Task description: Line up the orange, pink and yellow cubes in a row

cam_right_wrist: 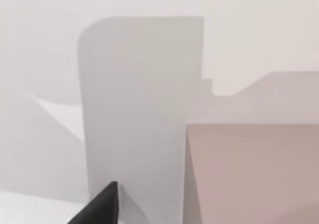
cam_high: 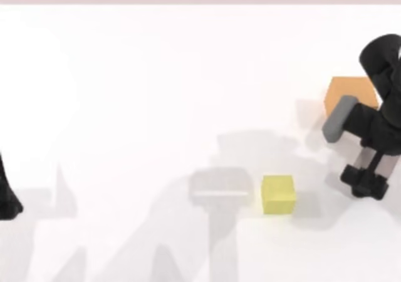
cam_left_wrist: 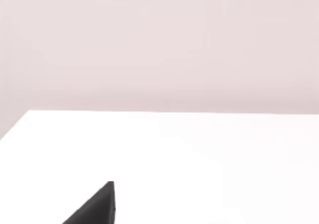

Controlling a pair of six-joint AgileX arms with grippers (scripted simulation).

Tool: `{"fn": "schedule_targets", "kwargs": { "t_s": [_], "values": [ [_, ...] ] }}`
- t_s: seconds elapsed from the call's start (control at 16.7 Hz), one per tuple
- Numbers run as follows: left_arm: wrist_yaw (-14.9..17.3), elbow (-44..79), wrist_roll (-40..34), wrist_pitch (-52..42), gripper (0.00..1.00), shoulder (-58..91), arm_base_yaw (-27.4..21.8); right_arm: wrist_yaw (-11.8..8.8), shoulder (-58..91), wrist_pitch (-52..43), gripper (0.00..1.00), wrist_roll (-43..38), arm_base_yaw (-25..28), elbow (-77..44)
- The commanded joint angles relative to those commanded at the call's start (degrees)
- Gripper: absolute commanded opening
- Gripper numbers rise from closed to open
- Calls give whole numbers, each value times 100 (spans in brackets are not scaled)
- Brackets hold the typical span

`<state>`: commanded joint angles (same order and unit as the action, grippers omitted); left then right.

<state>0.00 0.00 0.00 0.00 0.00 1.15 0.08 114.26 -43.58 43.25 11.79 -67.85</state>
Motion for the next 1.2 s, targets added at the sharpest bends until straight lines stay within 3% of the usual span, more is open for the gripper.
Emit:
{"fn": "schedule_targets", "kwargs": {
  "t_s": [0.18,0.96,1.2],
  "values": [
    [0,0,0,0,100,0,0,0,1,2,100,0,0,2],
    [0,0,0,0,100,0,0,0,1,2,2,0,0,2],
    [0,0,0,0,100,0,0,0,1,2,0,0,0,2]
  ]
}}
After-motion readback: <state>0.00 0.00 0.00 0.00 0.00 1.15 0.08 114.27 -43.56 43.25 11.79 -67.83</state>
